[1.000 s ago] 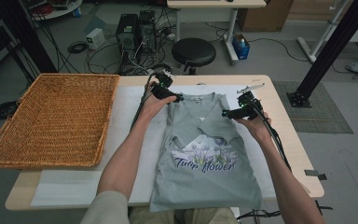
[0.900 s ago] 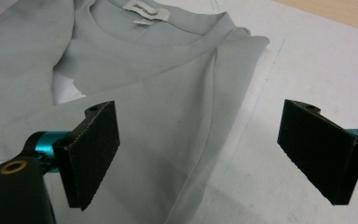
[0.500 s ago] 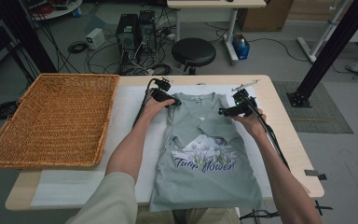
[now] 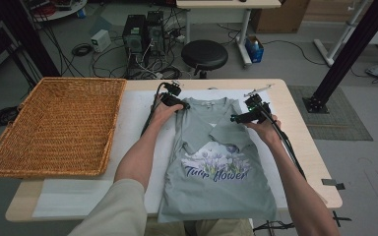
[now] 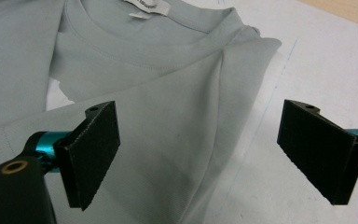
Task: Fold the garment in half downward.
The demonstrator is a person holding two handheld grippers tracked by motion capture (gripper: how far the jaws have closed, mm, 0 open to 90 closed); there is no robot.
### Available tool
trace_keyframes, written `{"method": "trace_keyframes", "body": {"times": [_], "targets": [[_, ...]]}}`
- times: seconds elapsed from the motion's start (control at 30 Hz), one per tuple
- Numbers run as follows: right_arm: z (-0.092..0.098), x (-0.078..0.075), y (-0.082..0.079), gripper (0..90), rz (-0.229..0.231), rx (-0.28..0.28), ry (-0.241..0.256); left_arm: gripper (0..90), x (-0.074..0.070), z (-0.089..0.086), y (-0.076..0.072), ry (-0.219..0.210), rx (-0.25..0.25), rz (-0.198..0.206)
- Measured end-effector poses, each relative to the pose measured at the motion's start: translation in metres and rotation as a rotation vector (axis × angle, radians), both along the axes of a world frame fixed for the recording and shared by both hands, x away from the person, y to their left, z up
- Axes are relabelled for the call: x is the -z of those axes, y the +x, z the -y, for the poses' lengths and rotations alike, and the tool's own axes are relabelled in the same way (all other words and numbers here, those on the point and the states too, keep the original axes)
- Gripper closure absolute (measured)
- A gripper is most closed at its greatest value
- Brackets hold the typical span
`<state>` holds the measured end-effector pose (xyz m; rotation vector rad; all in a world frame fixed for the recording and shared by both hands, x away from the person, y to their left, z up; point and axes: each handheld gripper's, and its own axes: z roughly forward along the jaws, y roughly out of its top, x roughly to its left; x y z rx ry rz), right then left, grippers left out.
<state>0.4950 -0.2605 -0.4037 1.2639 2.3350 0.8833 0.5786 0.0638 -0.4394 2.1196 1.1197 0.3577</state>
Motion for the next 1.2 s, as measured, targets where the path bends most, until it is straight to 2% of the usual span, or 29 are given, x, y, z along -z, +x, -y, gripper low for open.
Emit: {"method": "trace_keyframes", "body": {"times": [0.03, 0.13, 0.3, 0.5, 0.6, 0.63, 0.73, 0.83, 0.9, 1.0, 1.1, 1.17, 1.2], "targets": [[0.001, 0.000, 0.001, 12.9, 0.001, 0.000, 0.001, 62.6, 0.000, -0.001, 0.000, -0.009, 0.001, -0.005], [0.002, 0.000, 0.002, 14.5, 0.009, -0.001, 0.009, 74.4, -0.001, 0.001, -0.001, -0.012, 0.014, -0.011], [0.007, 0.003, 0.007, 14.6, -0.005, 0.012, 0.014, 81.9, -0.004, 0.002, -0.003, -0.006, 0.003, -0.014], [0.011, 0.007, 0.015, 16.7, -0.001, 0.021, 0.018, 83.2, -0.014, 0.000, -0.005, -0.020, 0.011, 0.000], [0.010, 0.009, 0.023, 21.5, 0.002, 0.016, 0.000, 83.2, -0.016, -0.001, -0.006, -0.042, 0.008, -0.004], [0.009, 0.009, 0.024, 26.9, -0.001, 0.009, 0.003, 83.3, -0.017, -0.001, -0.007, -0.046, 0.005, -0.003], [0.010, 0.012, 0.032, 30.9, 0.017, 0.002, 0.009, 83.2, -0.021, 0.000, -0.009, -0.050, 0.010, 0.001], [0.011, 0.019, 0.045, 31.8, -0.003, 0.017, 0.034, 83.2, -0.025, 0.003, -0.012, -0.038, 0.018, 0.005], [0.009, 0.022, 0.053, 34.1, -0.004, 0.017, 0.025, 83.1, -0.026, 0.005, -0.014, -0.041, 0.014, 0.006], [0.008, 0.025, 0.066, 34.9, -0.012, 0.015, 0.038, 83.0, -0.027, 0.005, -0.016, -0.044, 0.013, 0.000], [0.008, 0.035, 0.076, 34.9, -0.054, 0.015, 0.035, 82.9, -0.027, 0.006, -0.017, -0.042, 0.011, -0.003], [0.008, 0.036, 0.077, 41.2, -0.052, 0.034, 0.054, 82.9, -0.026, 0.007, -0.018, -0.045, 0.012, -0.005], [0.009, 0.035, 0.077, 48.6, -0.048, 0.027, 0.048, 82.9, -0.026, 0.007, -0.018, -0.046, 0.011, -0.004]]}}
